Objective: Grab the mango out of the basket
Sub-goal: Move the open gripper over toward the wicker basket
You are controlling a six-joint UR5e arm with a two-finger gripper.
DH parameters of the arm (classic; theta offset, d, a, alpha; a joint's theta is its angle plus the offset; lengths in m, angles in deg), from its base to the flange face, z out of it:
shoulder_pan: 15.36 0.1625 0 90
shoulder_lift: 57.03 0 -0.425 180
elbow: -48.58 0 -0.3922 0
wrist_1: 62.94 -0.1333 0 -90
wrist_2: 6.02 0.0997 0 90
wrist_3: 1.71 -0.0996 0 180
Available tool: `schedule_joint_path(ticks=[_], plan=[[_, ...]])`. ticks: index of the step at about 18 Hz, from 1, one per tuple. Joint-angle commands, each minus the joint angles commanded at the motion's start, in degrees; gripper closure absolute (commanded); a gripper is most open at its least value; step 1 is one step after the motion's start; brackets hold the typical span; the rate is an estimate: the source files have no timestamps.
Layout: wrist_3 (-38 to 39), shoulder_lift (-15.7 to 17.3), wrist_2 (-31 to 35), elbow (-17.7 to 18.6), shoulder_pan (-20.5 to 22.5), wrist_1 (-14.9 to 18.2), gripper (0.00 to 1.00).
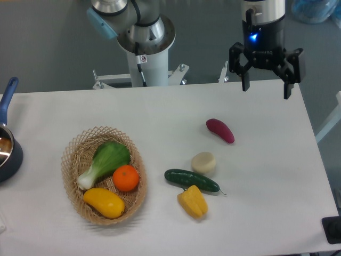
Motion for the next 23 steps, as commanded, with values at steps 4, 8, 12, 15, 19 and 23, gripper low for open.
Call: schedule_joint_path(ticks=[4,8,12,15,19,23], plan=[[-0.26,0.35,-0.09,0.88,-0.09,0.00,0.00],[0.09,1.40,-0.35,2.89,-0.17,0.00,0.00],[2.53,4.30,-2.63,9.48,-0.35,-0.09,0.00],[15.60,4.92,-2.99,10.72,-1.57,-0.17,0.00],[23.79,4.66,-2.99,11.51,-5.62,0.35,0.00],[38.11,4.05,-5.36,12.66,-9.14,0.18,0.00]])
